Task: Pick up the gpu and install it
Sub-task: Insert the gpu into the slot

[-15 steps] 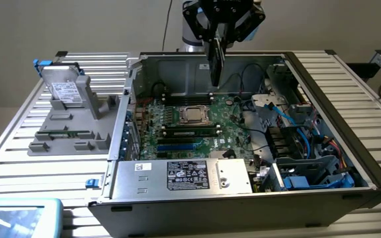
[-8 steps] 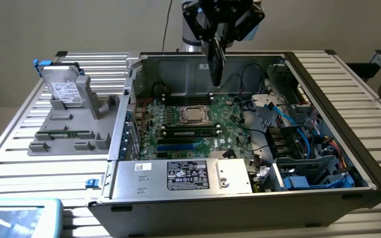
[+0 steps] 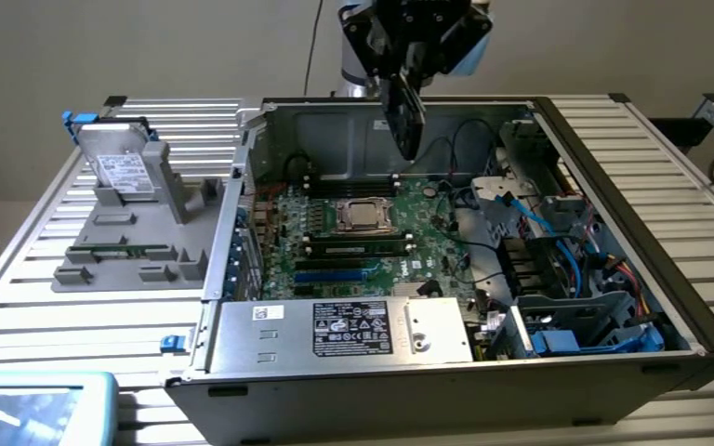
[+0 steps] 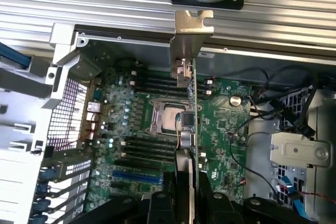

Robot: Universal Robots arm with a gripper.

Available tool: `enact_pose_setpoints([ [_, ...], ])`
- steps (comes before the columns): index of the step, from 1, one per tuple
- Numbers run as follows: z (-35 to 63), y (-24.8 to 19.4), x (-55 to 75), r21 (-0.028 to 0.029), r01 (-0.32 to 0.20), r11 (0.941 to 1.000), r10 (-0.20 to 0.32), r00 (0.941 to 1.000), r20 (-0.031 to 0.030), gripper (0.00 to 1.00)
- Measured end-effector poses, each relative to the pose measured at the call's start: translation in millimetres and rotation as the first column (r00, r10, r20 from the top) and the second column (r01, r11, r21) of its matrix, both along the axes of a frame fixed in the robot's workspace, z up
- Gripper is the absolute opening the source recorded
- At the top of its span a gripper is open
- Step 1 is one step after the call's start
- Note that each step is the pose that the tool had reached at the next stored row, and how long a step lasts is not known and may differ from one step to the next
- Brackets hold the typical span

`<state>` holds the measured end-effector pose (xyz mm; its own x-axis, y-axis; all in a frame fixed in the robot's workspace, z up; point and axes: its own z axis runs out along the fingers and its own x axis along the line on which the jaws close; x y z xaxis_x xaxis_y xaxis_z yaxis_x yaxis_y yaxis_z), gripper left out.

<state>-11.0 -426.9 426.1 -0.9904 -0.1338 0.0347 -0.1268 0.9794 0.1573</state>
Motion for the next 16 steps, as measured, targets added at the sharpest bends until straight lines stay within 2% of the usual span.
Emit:
enact_pose_setpoints([
  [4,0.0,0.0,0.0,-0.0001,-0.071,0.9975,0.071,0.9975,0.0000,0.28],
  [8,-0.1,0.0,0.0,-0.0002,-0.144,0.9896,0.144,0.9896,0.0000,0.28],
  [12,-0.3,0.0,0.0,-0.0001,-0.215,0.9766,0.215,0.9766,0.0000,0.28],
  [16,-0.6,0.0,0.0,-0.0001,-0.285,0.9586,0.285,0.9586,0.0000,0.28],
])
